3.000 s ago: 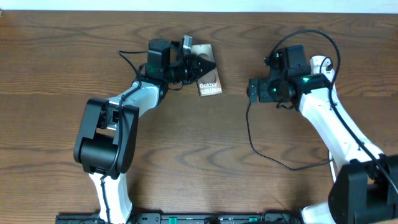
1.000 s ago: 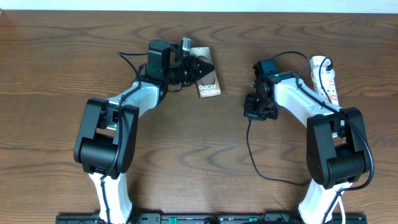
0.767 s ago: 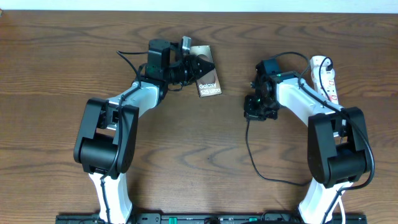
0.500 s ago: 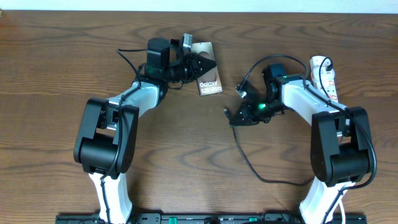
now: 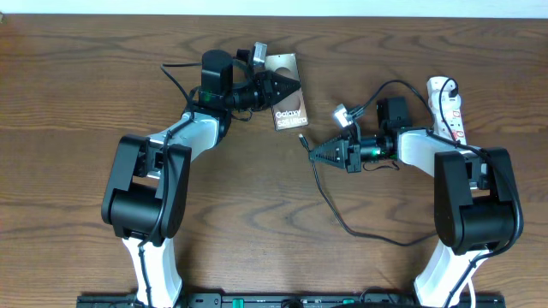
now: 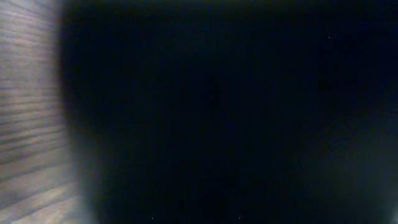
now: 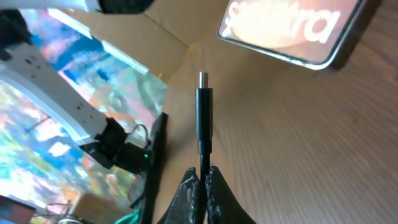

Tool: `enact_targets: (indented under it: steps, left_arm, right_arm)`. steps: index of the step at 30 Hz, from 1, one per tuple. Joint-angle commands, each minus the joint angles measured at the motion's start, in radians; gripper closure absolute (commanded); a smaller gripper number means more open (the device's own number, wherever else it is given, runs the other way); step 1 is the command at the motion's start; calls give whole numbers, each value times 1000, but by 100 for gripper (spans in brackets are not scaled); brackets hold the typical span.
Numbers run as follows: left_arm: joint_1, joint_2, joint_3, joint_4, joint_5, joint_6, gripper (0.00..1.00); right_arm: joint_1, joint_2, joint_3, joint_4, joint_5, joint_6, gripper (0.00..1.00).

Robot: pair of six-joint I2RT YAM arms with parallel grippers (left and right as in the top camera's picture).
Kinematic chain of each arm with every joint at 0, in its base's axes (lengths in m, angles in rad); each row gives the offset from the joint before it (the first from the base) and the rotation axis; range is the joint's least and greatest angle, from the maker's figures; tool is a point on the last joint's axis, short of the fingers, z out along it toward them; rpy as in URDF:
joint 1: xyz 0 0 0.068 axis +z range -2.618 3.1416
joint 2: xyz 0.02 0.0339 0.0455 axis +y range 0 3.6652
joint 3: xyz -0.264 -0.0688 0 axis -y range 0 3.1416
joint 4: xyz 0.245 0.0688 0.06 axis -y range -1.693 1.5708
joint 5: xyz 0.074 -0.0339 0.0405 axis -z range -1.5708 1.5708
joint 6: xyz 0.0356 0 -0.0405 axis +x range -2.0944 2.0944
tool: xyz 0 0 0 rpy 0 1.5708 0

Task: Plug charger to phone and switch on socket
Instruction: 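Carry the USB-C plug toward the phone box held by the left gripper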

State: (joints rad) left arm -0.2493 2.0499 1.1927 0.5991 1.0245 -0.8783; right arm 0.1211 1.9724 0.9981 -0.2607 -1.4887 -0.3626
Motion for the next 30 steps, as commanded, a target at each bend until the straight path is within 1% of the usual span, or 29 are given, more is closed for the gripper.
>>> enact_targets:
  steps: [1, 2, 6, 9, 11, 13, 14, 16, 20, 23, 25, 26, 27, 30]
  left_arm:
    - [-5, -17, 6, 46, 50, -81, 93]
    - [-5, -17, 6, 57, 59, -89, 93]
    - [-2, -19, 5, 157, 118, -151, 93]
    - [-2, -37, -8, 194, 101, -194, 93]
    - [-3, -57, -25, 204, 80, -201, 93]
    - [-5, -106, -66, 214, 40, -201, 93]
    - [-11, -161, -114, 240, 0, -201, 93]
    - [-21, -232, -171, 268, -56, -201, 93]
    - [-54, -454, -311, 270, -219, -205, 93]
    - [-70, -510, -330, 270, -256, -272, 93]
    - [-80, -513, -330, 270, -275, -362, 93]
    - [-85, -510, -330, 270, -274, -428, 93]
    - [-86, -509, -330, 270, -262, -455, 93]
    - [-86, -508, -330, 270, -239, -451, 93]
  right_arm:
    - [19, -7, -3, 33, -71, 102, 98]
    - [19, -7, -3, 34, -71, 111, 98]
    - [8, -14, -3, 18, -64, 220, 99]
    - [3, -53, -3, -75, 26, 218, 99]
    - [4, -100, -3, -146, 47, 171, 99]
    - [3, -186, -3, -229, 47, 99, 99]
    - [1, -251, -3, -275, 47, 66, 99]
    - [-3, -340, -3, -321, 47, 59, 99]
    - [-4, -464, -6, -390, 36, 73, 99]
    - [11, -469, -13, -395, -54, 78, 99]
    - [19, -459, -14, -394, -71, 82, 99]
    - [23, -455, -14, -394, -71, 82, 99]
    - [24, -454, -14, -394, -71, 82, 99]
    - [24, -454, -14, -393, -71, 114, 99]
